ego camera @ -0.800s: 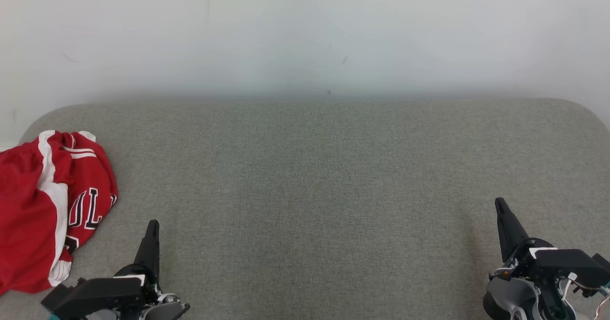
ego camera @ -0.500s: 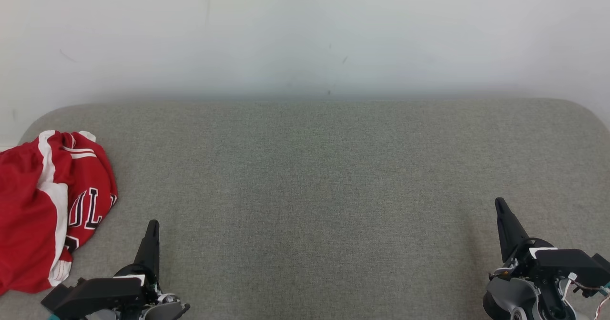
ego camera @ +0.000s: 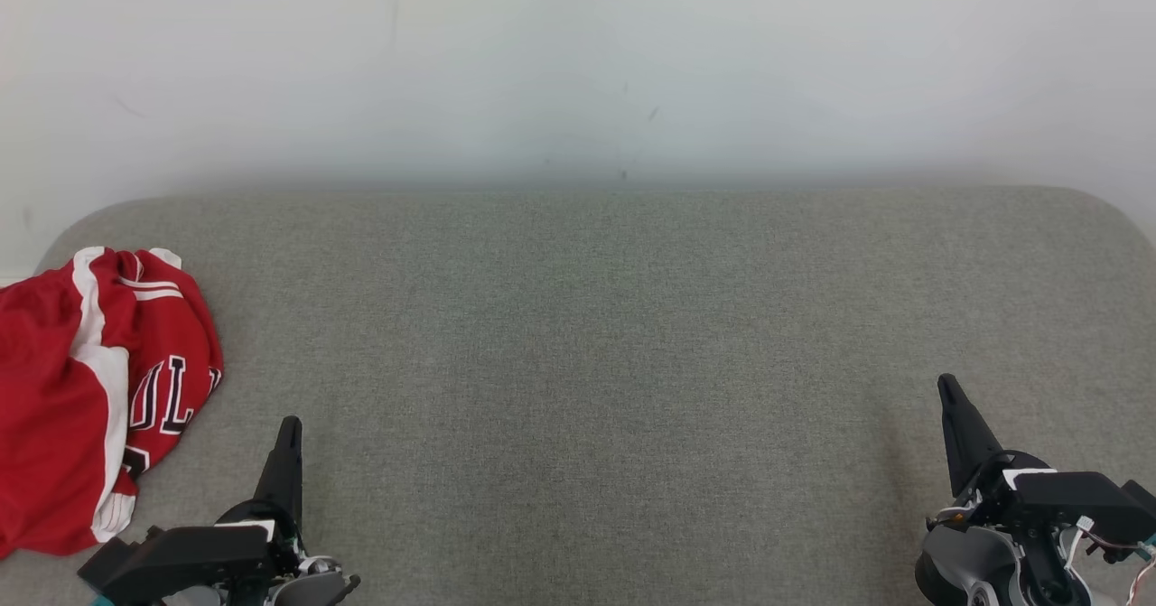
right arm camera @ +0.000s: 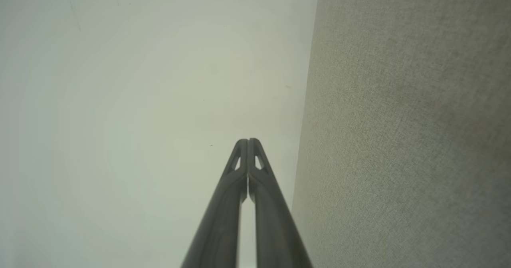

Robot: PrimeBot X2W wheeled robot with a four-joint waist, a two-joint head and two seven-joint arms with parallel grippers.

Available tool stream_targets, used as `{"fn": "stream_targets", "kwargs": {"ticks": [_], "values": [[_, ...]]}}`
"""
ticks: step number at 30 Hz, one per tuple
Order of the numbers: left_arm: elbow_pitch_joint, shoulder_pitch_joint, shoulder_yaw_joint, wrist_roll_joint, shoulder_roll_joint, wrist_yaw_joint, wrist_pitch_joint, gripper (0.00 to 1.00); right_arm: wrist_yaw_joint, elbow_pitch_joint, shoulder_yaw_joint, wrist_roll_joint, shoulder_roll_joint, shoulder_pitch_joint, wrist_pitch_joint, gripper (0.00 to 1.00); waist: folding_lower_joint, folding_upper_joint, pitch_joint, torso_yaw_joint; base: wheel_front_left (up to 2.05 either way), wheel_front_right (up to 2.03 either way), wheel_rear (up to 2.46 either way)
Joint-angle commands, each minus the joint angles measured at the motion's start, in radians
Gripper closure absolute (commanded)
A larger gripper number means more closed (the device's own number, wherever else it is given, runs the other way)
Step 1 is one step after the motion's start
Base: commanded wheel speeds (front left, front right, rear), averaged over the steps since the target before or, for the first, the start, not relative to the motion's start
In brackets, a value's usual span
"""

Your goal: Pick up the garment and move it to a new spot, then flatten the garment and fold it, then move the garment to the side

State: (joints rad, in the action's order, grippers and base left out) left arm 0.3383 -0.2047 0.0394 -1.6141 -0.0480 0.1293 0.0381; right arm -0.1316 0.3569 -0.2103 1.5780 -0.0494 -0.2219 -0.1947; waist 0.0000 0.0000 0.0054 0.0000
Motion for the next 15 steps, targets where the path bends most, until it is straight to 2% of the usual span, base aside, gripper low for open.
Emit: {"fn": "stream_targets", "kwargs": {"ticks": [1,14,15], "values": [[-0.001,-0.003,0.001,-0.008,-0.005,0.003,0.002,1.00,0.002,-0.001,0.000,0.006,-0.002,0.004,-0.004,1.00,0.0000,0.0000,0.000,0.000,0.00,0.00,0.00],[-0.001,-0.003,0.001,-0.008,-0.005,0.003,0.002,1.00,0.002,-0.001,0.000,0.006,-0.002,0.004,-0.004,1.00,0.0000,0.0000,0.000,0.000,0.00,0.00,0.00],[0.004,0.001,0.000,0.001,0.001,0.000,0.000,0.00,0.000,0.005,0.000,0.000,0.001,0.003,0.001,0.00,0.0001,0.0000,0.000,0.000,0.00,0.00,0.00]]}}
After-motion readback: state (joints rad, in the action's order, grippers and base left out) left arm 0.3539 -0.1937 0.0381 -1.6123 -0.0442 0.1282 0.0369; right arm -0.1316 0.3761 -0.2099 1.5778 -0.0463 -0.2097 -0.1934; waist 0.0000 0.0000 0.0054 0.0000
